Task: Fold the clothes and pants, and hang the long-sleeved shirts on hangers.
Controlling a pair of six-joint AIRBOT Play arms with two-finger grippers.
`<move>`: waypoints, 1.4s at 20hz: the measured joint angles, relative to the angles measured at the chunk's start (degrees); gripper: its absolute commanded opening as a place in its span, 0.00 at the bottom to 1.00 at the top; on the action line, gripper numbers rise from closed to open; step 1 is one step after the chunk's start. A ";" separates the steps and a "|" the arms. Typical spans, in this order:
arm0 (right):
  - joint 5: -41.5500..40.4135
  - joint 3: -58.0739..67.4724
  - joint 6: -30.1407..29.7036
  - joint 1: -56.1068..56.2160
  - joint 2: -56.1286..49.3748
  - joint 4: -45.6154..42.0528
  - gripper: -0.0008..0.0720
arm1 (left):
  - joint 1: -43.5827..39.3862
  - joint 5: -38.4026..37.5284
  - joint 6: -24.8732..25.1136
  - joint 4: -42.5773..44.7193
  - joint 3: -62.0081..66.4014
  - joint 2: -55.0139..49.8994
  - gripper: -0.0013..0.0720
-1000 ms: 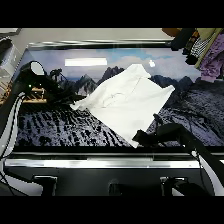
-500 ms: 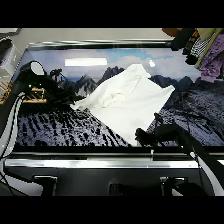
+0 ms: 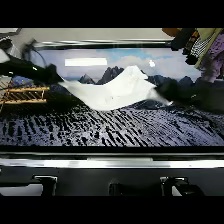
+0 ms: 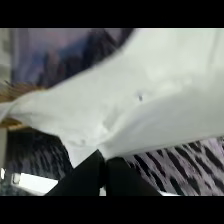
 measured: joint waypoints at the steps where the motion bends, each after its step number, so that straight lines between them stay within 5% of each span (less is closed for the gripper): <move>1: -1.97 6.91 0.46 -1.42 1.49 0.04 0.05 | 1.97 2.12 0.42 -1.18 1.79 3.06 0.04; 7: -8.61 41.90 7.23 -4.55 6.62 -5.03 0.05 | 11.93 17.14 1.44 -3.65 8.13 24.46 0.04; 14: -16.46 50.80 15.12 -4.98 2.47 -15.32 0.05 | 14.73 25.09 1.46 0.17 8.46 35.12 0.04; 20: -23.67 48.30 14.86 -4.98 -14.38 -18.32 0.05 | 12.13 23.06 1.70 0.39 0.76 24.68 0.04; 28: -19.10 41.27 9.05 -4.98 -46.93 -18.27 0.05 | 0.63 24.90 4.26 2.95 -7.91 -8.92 0.04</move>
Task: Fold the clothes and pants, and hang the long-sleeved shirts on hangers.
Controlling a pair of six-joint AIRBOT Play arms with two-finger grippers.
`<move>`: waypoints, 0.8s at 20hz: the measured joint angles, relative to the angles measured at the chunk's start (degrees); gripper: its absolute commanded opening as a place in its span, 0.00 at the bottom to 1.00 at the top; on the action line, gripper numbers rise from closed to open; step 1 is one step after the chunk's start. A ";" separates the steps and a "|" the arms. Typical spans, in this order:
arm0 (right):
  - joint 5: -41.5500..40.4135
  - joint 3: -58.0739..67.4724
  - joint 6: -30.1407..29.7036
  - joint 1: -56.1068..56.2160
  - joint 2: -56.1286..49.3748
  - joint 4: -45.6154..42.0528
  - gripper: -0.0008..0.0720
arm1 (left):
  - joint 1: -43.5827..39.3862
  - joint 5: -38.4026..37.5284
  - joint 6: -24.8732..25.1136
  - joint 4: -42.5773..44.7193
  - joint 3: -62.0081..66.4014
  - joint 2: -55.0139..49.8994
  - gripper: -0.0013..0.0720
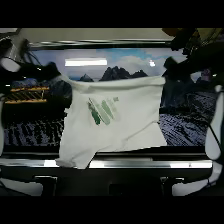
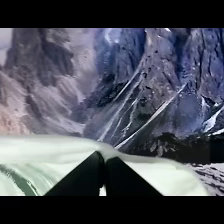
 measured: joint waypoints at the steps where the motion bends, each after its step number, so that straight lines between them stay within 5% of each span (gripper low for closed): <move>1: 1.57 -0.37 -0.35 0.00 -3.61 0.59 0.05 | -1.16 0.85 0.02 0.00 -0.15 -3.17 0.04; 3: 4.50 -0.83 -0.81 0.00 -9.99 2.49 0.14 | -3.28 1.86 0.02 -0.02 -0.42 -8.13 0.05; 4: 5.73 -0.98 -1.03 0.00 -12.46 3.65 0.15 | -4.11 2.14 0.02 -0.02 -0.44 -9.70 0.16; 6: 7.28 -1.03 -1.38 0.00 -15.41 5.29 0.58 | -5.01 2.23 0.02 -0.04 0.22 -11.65 0.63; 7: 7.23 -0.83 -1.95 -0.07 -16.11 5.84 0.67 | -5.05 1.73 0.00 -0.04 1.09 -12.09 0.72; 16: -8.90 -4.68 -19.52 -9.20 -1.38 7.39 0.67 | 6.36 -16.22 9.57 -0.90 4.48 0.61 0.72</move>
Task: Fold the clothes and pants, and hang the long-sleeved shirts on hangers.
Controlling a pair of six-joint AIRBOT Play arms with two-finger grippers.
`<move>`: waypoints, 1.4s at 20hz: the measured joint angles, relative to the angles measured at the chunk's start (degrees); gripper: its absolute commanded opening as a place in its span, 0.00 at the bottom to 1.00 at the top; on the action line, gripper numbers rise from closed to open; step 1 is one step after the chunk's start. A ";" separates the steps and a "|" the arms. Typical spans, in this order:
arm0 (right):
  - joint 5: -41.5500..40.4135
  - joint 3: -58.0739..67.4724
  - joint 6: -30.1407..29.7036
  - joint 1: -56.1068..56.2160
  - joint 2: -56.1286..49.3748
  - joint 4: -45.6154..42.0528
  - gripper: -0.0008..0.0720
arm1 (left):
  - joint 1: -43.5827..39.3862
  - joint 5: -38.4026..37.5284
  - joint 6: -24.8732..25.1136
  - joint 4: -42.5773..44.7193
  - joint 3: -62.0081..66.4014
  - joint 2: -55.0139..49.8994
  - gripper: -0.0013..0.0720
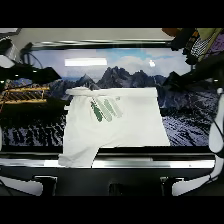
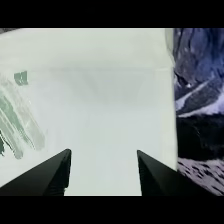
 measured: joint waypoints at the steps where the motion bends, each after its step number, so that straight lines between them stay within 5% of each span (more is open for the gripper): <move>1: -0.90 -2.97 -0.87 -1.88 3.06 0.11 0.67 | 2.19 -1.31 0.44 -0.04 -3.54 3.17 0.72; 8: 0.07 -31.47 -2.95 -8.57 23.85 0.57 0.67 | 14.34 1.99 2.56 -1.22 -46.97 27.91 0.71; 13: 0.70 -41.33 -3.32 -9.18 33.27 0.59 0.67 | 16.48 6.32 6.14 -6.23 -67.54 34.86 0.71; 28: 1.92 -43.74 -2.89 -9.29 37.31 0.66 0.67 | 10.43 9.01 8.76 -11.72 -74.66 30.27 0.70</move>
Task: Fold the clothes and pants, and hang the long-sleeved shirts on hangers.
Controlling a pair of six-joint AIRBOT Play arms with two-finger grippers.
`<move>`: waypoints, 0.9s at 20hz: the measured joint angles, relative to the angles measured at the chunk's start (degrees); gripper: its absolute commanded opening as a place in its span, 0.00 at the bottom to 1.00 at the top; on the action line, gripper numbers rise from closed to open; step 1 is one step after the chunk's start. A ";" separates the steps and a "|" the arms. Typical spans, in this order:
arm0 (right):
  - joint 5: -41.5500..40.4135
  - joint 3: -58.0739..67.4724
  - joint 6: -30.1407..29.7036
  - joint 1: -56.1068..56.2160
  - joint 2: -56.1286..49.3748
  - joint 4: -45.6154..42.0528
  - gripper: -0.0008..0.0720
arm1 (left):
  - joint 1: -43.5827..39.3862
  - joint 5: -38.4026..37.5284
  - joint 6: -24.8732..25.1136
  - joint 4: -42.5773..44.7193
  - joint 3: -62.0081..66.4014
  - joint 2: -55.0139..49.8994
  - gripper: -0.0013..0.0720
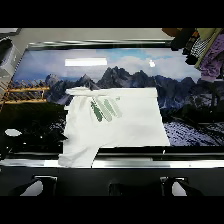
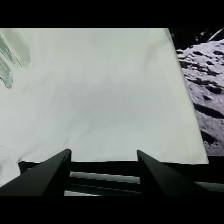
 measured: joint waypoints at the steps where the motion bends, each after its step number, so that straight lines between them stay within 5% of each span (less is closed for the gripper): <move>1: 0.57 0.00 0.22 -0.04 0.00 0.00 0.67 | -0.46 -0.24 0.02 -0.24 -0.02 -0.55 0.61; 2: 1.29 0.00 0.68 -0.09 0.00 -0.02 0.67 | -0.81 -0.26 0.02 -0.28 -0.02 -0.96 0.39; 3: 2.03 0.00 1.36 -0.11 0.00 -0.09 0.67 | -1.16 0.09 0.00 0.11 -0.11 -1.33 0.08; 4: 2.64 0.00 1.99 -0.13 -0.04 -0.46 0.67 | -1.31 0.37 0.02 0.90 -0.15 -1.55 0.04; 9: 2.08 -0.11 4.04 -1.57 -2.69 -2.69 0.67 | -1.81 -0.13 0.02 -0.20 -0.15 -1.95 0.04; 18: -0.74 -10.56 -3.69 -11.04 -12.37 -2.43 0.67 | -1.84 -0.59 0.02 -0.35 -0.13 -2.01 0.04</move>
